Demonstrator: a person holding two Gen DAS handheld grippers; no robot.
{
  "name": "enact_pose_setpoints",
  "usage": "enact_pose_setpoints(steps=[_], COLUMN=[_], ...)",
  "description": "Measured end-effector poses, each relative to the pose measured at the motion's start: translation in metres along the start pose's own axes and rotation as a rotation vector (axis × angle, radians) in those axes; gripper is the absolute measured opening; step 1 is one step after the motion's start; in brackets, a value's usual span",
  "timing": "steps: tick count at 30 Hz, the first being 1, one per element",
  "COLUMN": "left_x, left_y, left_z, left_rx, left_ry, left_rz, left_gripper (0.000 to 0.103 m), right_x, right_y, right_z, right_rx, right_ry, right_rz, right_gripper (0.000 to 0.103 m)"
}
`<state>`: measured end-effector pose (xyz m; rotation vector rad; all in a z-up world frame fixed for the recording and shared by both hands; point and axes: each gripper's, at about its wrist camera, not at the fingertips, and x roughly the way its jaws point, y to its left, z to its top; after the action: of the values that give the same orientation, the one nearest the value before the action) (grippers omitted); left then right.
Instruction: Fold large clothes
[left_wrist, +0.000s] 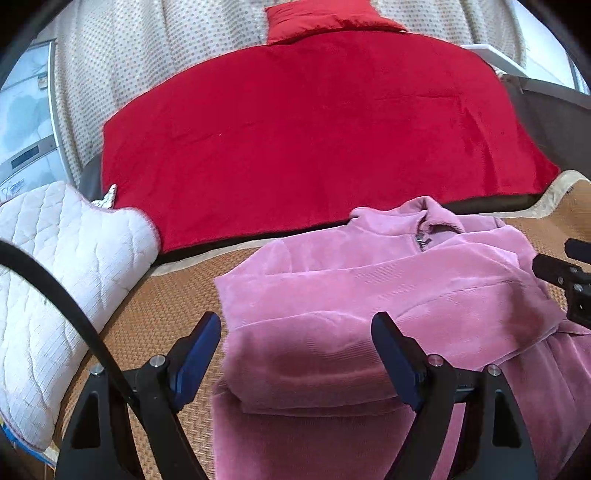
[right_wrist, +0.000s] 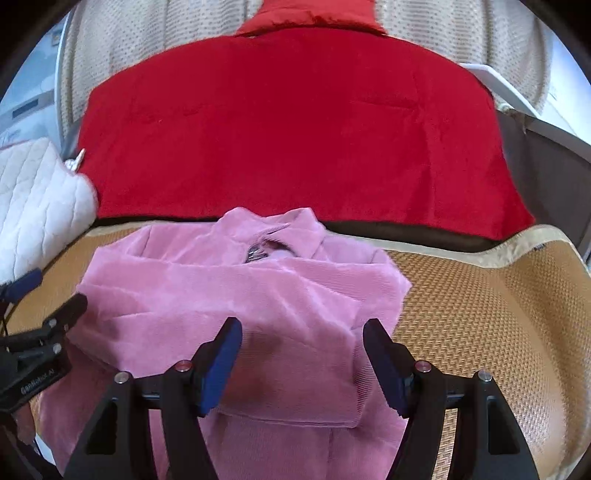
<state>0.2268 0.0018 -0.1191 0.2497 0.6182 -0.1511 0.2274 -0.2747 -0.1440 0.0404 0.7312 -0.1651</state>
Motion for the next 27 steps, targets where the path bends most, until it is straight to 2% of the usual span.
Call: enact_pose_setpoints(steps=[10, 17, 27], left_x=[0.005, 0.010, 0.012], left_y=[-0.039, -0.061, -0.082], left_z=[0.005, 0.010, 0.014], left_rx=[0.070, 0.106, 0.158], left_ry=[-0.005, -0.013, -0.017], left_rz=[-0.056, -0.089, -0.107], left_gripper=[0.084, 0.084, 0.084], right_x=[0.020, 0.012, -0.017], right_y=[-0.026, -0.037, -0.059], right_z=[-0.004, -0.002, 0.007], right_rx=[0.004, -0.004, 0.043], right_ry=[0.026, -0.040, -0.132], right_rz=[-0.083, -0.128, -0.122], right_gripper=[0.072, 0.072, 0.072])
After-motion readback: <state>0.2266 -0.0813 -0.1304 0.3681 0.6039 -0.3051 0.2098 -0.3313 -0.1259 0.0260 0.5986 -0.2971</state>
